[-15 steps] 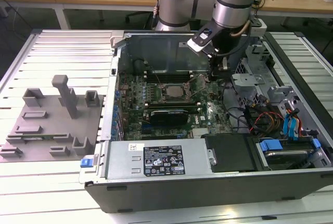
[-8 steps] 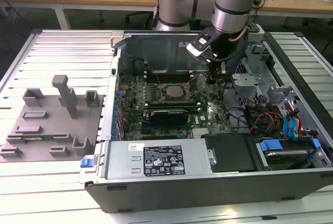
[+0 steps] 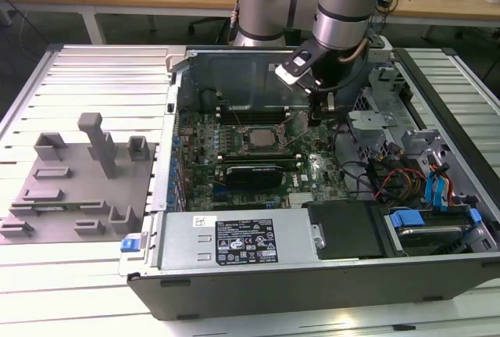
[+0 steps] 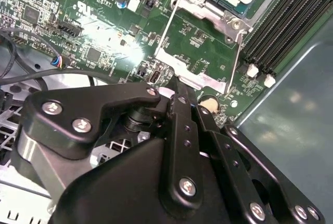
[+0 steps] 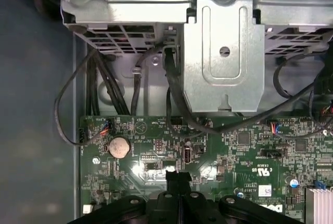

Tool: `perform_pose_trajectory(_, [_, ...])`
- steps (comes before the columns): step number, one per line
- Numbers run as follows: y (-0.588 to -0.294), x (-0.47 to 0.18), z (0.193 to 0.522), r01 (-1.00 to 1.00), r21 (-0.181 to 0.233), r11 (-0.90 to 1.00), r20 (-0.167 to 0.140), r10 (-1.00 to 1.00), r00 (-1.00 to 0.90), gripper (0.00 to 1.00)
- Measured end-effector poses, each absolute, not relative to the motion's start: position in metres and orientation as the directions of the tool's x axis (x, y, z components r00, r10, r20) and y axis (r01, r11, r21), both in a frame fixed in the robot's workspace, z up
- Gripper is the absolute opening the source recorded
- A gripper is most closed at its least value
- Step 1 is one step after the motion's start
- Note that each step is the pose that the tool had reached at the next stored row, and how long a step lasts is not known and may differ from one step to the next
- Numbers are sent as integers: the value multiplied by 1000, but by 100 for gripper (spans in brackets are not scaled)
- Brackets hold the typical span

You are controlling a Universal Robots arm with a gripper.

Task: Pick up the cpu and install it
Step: 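Close the cpu cover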

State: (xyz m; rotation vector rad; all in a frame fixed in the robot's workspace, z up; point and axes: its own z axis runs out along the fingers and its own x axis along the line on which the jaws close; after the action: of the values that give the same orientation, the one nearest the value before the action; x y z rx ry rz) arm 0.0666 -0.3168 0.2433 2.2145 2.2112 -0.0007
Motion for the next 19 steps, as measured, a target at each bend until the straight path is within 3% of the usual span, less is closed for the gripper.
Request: perform_pose_trajectory(19, [-310, 19, 243, 999, 45, -2, -9, 1000, 2, 11])
